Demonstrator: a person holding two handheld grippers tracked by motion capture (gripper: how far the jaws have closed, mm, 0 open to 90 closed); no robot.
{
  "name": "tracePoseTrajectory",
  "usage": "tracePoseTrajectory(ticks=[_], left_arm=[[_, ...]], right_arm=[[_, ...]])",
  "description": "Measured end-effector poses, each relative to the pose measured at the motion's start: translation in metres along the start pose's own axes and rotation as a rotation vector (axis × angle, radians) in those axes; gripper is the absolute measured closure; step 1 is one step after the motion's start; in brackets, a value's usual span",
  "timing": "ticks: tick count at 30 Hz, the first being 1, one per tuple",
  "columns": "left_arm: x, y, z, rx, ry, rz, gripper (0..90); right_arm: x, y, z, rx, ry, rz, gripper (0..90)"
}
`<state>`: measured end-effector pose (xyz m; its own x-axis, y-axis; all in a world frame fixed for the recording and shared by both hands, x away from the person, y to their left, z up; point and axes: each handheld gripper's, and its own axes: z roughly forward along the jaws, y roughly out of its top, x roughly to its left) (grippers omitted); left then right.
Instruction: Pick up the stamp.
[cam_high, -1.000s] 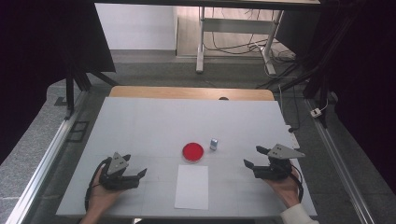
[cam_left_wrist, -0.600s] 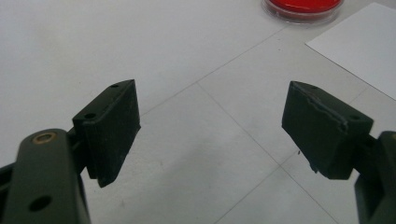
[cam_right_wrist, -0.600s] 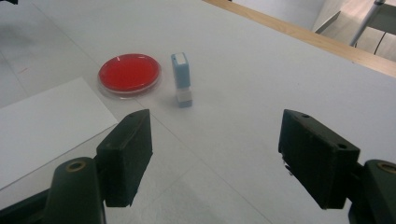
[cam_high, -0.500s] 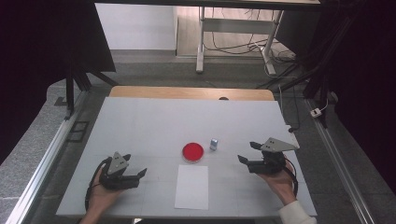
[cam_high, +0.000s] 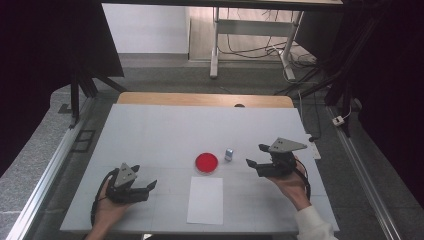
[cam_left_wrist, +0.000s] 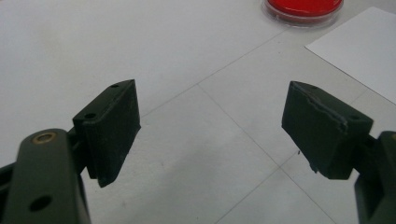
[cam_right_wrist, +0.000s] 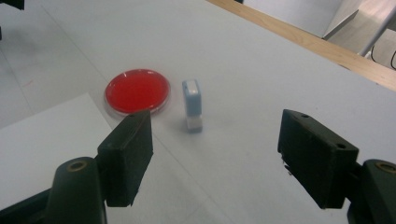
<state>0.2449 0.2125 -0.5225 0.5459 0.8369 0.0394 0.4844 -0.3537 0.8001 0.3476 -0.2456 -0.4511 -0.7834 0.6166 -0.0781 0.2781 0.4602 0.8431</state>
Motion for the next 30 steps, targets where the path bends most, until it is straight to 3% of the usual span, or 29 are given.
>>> tracePoseTrajectory(ticks=[7, 14, 16, 30], left_arm=[[-0.001, 0.000, 0.000, 0.000, -0.001, 0.006, 19.7], [-0.001, 0.000, 0.001, 0.004, 0.001, 0.007, 19.8], [-0.001, 0.000, 0.001, 0.004, 0.002, 0.006, 19.8], [-0.001, -0.001, 0.002, 0.011, -0.002, 0.013, 20.0]], right_arm=[[0.002, 0.020, 0.013, 0.011, 0.022, -0.027, 26.0], [0.001, 0.028, 0.026, 0.020, 0.041, -0.026, 26.0], [-0.001, 0.031, 0.033, 0.046, 0.051, -0.035, 26.4], [0.001, 0.033, 0.062, 0.130, 0.125, -0.029, 28.9]])
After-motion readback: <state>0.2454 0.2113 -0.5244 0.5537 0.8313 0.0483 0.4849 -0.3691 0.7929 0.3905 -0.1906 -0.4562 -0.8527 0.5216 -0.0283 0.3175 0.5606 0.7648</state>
